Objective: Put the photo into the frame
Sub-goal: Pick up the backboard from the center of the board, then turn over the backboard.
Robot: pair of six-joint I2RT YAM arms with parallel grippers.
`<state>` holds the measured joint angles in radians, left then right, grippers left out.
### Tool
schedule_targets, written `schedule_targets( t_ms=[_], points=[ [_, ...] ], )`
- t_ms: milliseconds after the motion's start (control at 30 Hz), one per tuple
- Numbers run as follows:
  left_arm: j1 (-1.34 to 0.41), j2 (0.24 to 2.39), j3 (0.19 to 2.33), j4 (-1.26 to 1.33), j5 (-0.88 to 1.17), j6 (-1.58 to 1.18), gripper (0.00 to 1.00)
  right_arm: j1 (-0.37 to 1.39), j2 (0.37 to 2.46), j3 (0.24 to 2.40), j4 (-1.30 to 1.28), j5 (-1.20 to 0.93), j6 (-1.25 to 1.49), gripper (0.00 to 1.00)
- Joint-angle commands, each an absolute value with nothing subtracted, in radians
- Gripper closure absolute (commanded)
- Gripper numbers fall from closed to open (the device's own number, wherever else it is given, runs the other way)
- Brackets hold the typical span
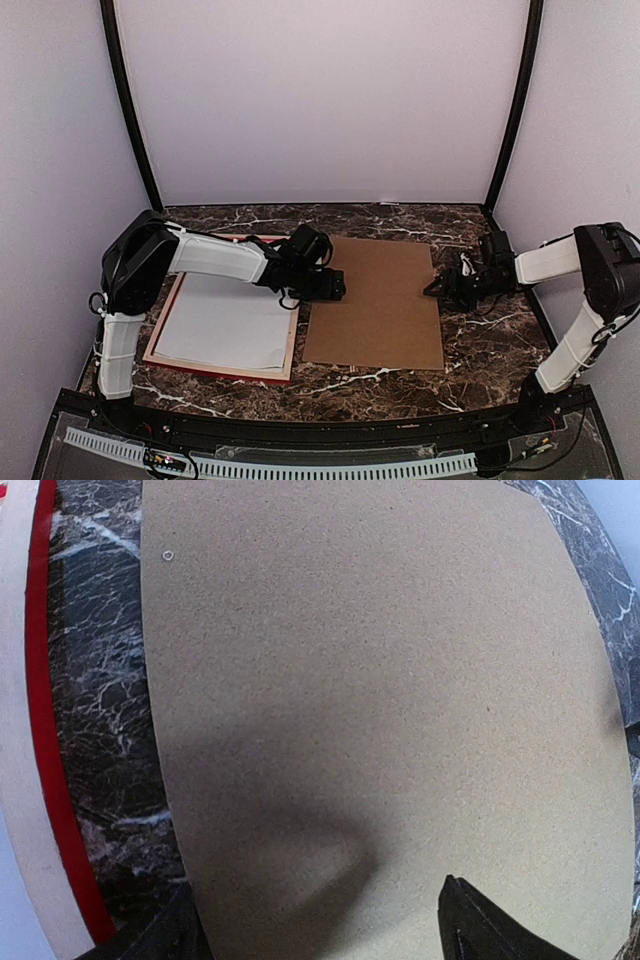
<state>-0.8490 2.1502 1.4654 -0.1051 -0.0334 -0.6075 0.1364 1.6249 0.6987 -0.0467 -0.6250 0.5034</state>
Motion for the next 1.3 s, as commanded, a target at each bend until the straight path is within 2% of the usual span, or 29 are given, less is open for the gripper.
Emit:
schedule_targets(
  t_ms=[0,300,667,933,1267],
  points=[
    [-0.868,2.187,1.436,-0.126,0.134,-0.651,0.15,0.158,1.588,0.686,-0.004,-0.825,0.568,0.41],
    [-0.867,2.176,1.426,-0.100,0.188,-0.664,0.15,0.159,1.438,0.690,0.087,-0.994,0.679,0.48],
    [-0.878,2.141,1.421,-0.083,0.226,-0.667,0.16,0.239,1.336,0.761,0.091,-1.021,0.747,0.53],
    [-0.893,2.117,1.421,-0.077,0.231,-0.669,0.16,0.281,1.255,0.918,-0.077,-0.952,0.735,0.37],
    [-0.910,2.084,1.429,-0.064,0.255,-0.670,0.16,0.330,1.250,0.986,-0.119,-0.916,0.744,0.33]
  ],
)
